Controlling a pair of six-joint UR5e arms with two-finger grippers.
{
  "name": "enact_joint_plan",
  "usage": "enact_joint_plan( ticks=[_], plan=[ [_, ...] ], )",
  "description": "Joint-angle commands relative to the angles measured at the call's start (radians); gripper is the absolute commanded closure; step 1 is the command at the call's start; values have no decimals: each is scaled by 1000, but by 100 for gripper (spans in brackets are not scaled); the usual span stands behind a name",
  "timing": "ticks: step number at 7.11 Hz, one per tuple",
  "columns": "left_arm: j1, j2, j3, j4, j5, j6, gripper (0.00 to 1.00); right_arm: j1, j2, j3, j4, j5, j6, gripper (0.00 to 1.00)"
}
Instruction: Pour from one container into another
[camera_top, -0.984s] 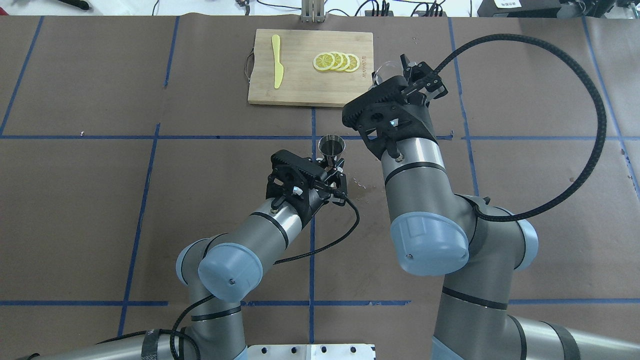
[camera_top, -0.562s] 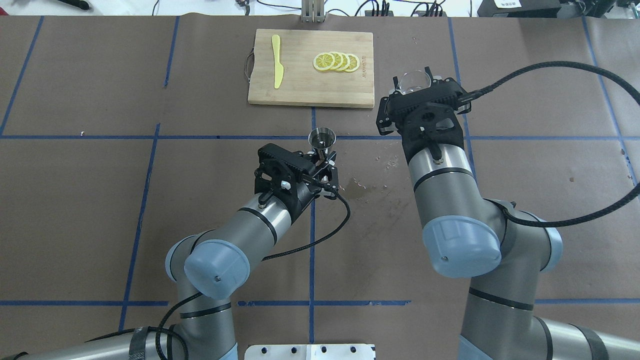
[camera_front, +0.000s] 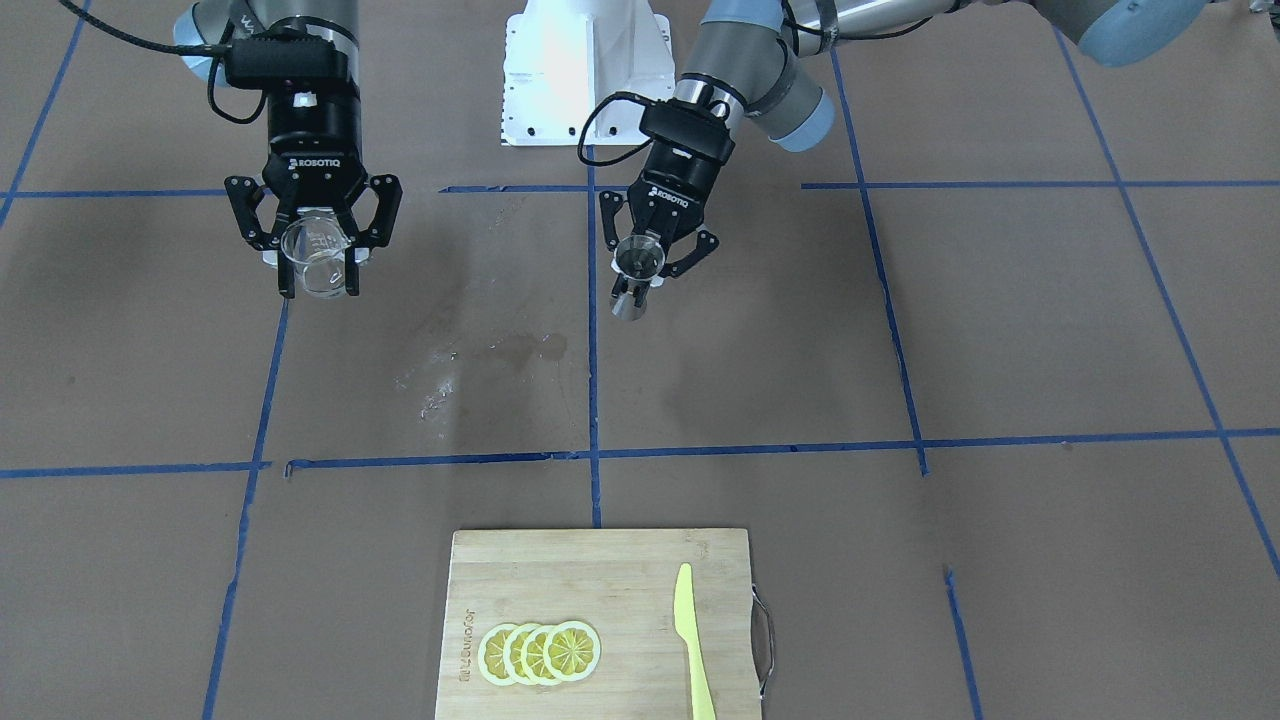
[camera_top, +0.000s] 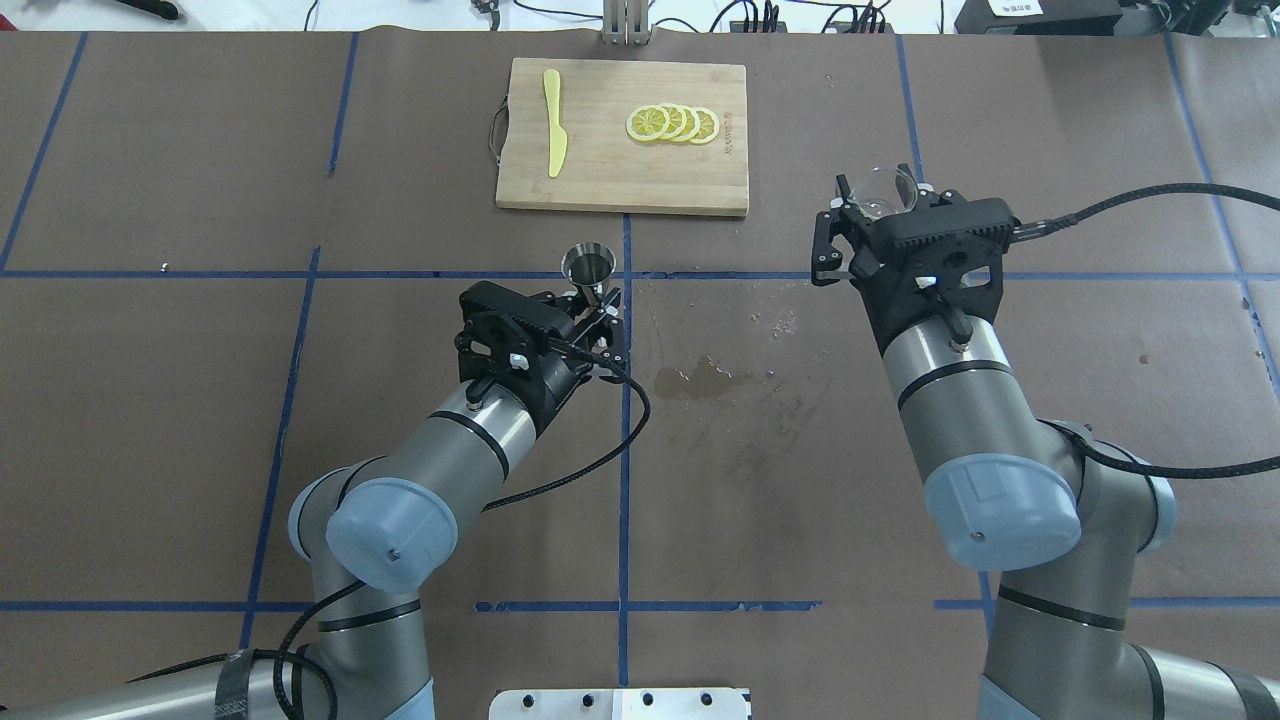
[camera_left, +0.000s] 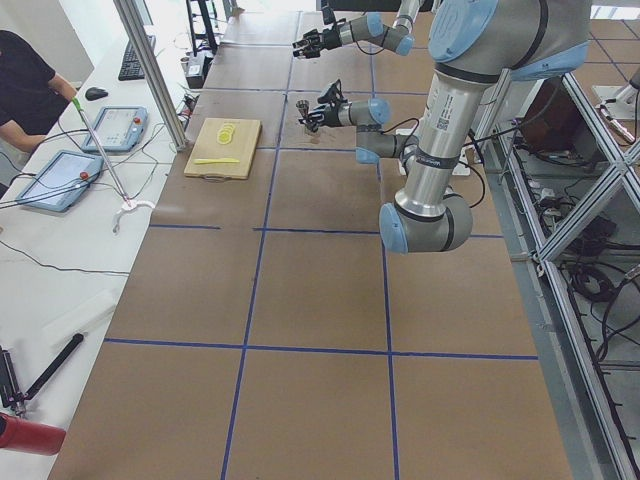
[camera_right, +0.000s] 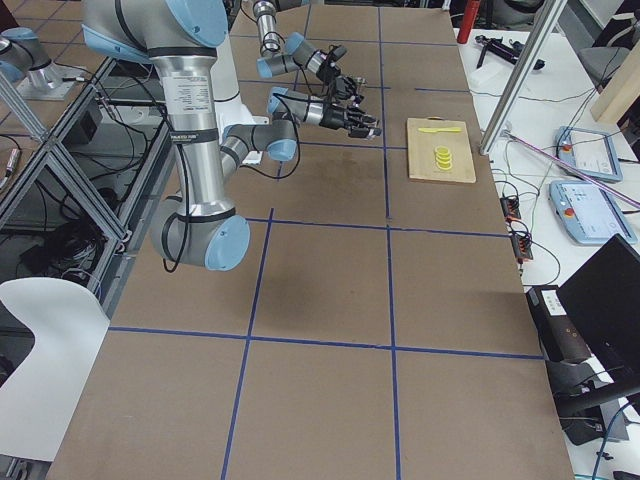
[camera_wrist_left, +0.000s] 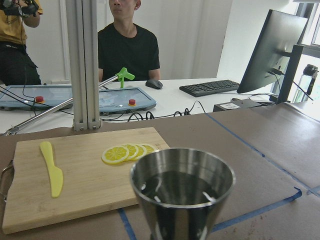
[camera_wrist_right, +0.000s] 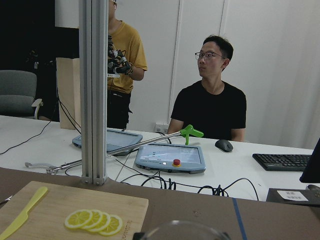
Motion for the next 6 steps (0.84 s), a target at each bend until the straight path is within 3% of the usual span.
enact_joint_plan(
  ticks=[1,3,4,6],
  plan=[
    [-6,112,-55,1,61,-18,100,0,-103,1,83,46,73,100],
    [-6,228,-104,1,81,-60,100,-1,-176,-8,84,103,82,100],
    [-23,265,-108,1,81,-96,100,0,-243,-7,87,100,130,100],
    [-60,383,-128,1,82,-172,100,3,-262,-10,88,87,201,100]
  ],
)
